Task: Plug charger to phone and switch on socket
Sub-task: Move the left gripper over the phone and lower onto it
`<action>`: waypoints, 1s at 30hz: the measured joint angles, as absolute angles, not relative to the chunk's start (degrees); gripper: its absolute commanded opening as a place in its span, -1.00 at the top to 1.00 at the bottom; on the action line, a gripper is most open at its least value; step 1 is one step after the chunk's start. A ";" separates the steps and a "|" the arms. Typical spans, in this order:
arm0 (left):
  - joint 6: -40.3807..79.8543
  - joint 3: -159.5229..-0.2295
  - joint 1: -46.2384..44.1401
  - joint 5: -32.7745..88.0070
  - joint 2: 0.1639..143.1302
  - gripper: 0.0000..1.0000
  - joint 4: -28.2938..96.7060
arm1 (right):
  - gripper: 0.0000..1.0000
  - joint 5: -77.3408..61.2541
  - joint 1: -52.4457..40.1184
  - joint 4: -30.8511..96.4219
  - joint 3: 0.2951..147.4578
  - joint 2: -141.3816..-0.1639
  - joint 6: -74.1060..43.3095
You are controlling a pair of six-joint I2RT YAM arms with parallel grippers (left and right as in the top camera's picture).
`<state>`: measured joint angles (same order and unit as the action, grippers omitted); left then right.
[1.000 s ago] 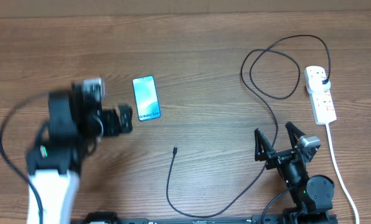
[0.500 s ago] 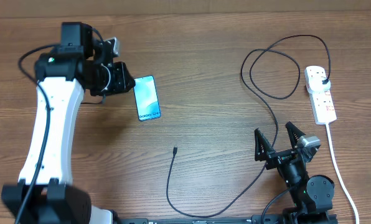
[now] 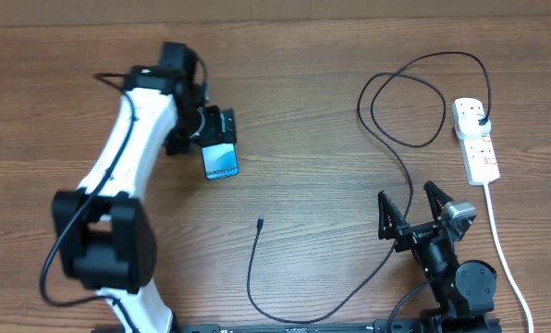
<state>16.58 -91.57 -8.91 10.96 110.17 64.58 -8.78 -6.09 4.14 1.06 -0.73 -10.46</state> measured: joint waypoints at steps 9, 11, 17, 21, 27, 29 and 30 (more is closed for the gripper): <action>21.47 -91.57 -13.06 2.42 119.85 -1.00 61.45 | -1.00 -8.78 -6.09 4.14 1.06 -0.73 -10.44; 22.35 -91.57 -13.02 0.86 120.86 -1.00 59.96 | -1.00 -8.78 -6.11 4.16 1.06 -0.73 -10.44; 24.18 -91.57 -12.67 -2.74 122.08 -0.99 55.48 | -1.00 -8.80 -6.09 4.16 1.06 -0.73 -10.44; 24.58 -91.59 -12.69 -3.05 122.48 -1.00 53.36 | -1.00 -8.78 -6.09 4.16 1.06 -0.73 -10.46; 25.63 -91.59 -12.80 -3.05 123.90 -1.00 53.08 | -1.00 -8.78 -6.09 4.19 1.06 -0.73 -10.44; 26.30 -91.59 -12.80 -3.05 124.38 -1.00 53.04 | -1.00 -8.78 -6.11 4.16 1.06 -0.73 -10.44; 26.70 -91.59 -12.80 -3.05 124.53 -1.00 52.97 | -1.00 -8.80 -6.11 4.14 1.06 -0.73 -10.44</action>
<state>26.70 -91.59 -12.80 -3.05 124.53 52.97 -8.80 -6.11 4.14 1.06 -0.73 -10.44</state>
